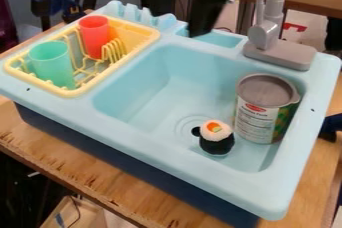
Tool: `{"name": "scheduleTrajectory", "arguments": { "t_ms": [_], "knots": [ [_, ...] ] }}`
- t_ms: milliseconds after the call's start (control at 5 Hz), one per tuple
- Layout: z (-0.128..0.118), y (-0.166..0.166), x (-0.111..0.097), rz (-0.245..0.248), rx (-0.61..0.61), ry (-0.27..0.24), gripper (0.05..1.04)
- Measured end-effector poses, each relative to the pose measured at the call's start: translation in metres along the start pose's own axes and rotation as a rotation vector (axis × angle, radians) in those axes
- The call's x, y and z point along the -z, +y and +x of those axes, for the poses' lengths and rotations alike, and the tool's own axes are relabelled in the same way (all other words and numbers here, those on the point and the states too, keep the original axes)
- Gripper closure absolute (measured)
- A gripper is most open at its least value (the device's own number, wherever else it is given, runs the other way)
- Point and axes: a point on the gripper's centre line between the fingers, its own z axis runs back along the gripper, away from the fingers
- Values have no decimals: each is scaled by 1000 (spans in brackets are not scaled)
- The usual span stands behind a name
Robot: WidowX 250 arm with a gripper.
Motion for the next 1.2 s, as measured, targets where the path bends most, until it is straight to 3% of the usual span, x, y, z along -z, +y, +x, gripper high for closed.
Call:
{"name": "scheduleTrajectory", "arguments": {
  "t_ms": [400,600,800,1000,1200],
  "knots": [
    [18,-33,15,3,18,-42,83],
    [21,-46,19,-63,62,-58,83],
    [27,-60,34,-122,165,-13,83],
    [32,-67,35,-147,192,-31,83],
    [34,-69,43,-152,197,-14,83]
  ]
}}
